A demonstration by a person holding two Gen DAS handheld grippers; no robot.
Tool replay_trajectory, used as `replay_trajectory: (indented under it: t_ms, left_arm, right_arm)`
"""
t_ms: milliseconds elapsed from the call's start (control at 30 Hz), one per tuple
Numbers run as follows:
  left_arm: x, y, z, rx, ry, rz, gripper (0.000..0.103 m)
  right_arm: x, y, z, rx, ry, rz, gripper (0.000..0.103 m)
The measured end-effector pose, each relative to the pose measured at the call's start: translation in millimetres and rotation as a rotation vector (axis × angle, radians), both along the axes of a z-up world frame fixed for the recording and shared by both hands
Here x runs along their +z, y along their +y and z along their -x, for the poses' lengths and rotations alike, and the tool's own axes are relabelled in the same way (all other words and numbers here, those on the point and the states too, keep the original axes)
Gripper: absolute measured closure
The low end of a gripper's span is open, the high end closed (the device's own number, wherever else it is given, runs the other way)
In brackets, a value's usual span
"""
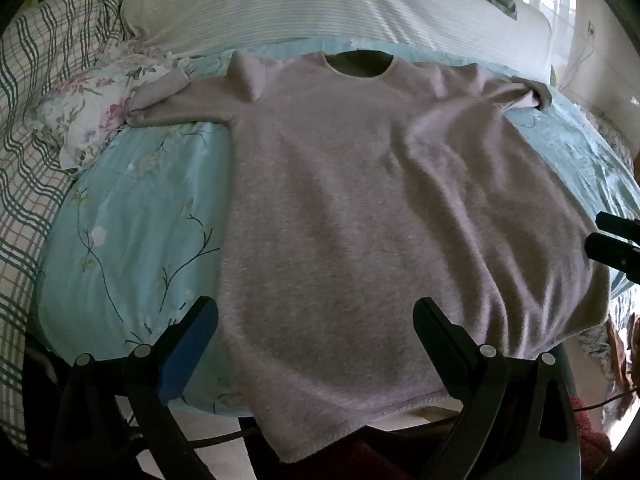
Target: Fold small clothes
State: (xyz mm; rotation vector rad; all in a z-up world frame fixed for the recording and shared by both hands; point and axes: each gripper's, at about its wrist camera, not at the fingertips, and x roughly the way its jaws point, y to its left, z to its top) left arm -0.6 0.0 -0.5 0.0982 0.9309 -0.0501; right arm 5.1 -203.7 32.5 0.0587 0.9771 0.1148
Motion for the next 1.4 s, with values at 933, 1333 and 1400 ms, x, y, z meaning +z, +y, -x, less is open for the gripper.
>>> replay_trajectory:
  t_ms: [933,1333,1400]
  left_arm:
    - [-1,2,0,0.0,0.002,0.003,0.005]
    - [-2,-1,0,0.0,0.002,0.004,0.005]
    - [-4,-3,-4,-0.003,0.002,0.007,0.004]
  right_arm:
    - [1,9,2,0.006,0.061,0.073,0.0]
    - [2,12,2,0.011,0.034,0.062,0.0]
    - [2,13,2,0.01,0.034,0.061,0.0]
